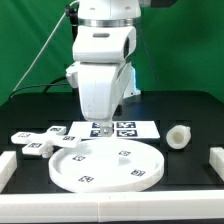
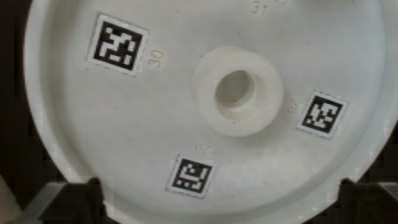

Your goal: Assemble round table

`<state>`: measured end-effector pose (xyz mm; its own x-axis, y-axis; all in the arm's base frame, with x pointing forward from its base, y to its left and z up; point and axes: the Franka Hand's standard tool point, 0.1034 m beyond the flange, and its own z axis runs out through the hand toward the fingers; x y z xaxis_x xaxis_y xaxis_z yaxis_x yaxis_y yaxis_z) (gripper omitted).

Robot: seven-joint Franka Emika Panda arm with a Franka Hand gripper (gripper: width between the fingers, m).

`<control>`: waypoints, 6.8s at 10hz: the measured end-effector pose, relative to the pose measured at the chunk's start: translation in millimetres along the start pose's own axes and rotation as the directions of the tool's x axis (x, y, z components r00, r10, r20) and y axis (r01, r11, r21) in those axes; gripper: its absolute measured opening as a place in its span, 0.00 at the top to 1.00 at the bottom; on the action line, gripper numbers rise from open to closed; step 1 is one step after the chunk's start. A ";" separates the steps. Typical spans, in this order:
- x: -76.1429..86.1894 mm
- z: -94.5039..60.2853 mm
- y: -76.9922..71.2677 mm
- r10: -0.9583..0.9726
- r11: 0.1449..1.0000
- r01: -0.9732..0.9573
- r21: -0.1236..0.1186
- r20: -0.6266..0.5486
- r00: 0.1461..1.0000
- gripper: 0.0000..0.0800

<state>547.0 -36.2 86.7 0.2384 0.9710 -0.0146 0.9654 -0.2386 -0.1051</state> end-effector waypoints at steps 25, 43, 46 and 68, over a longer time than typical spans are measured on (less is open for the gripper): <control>-19.9 70.1 -9.1 -0.042 0.997 0.043 0.064 -0.016 0.999 0.48; 64.8 69.3 -6.0 -0.013 0.999 0.014 0.046 -0.034 0.999 0.27; 63.6 68.0 -5.9 -0.011 0.999 0.013 0.045 -0.033 0.999 0.19; 69.4 42.2 -72.0 0.990 0.129 -0.986 0.105 -0.065 0.122 0.19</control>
Offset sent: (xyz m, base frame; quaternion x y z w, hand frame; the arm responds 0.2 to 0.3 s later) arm -0.0188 -0.0080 -0.0344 -0.0152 0.0648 -0.0679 0.9955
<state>489.6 48.8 51.3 0.9921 -0.1182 -0.0408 -0.1219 -0.9872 -0.1032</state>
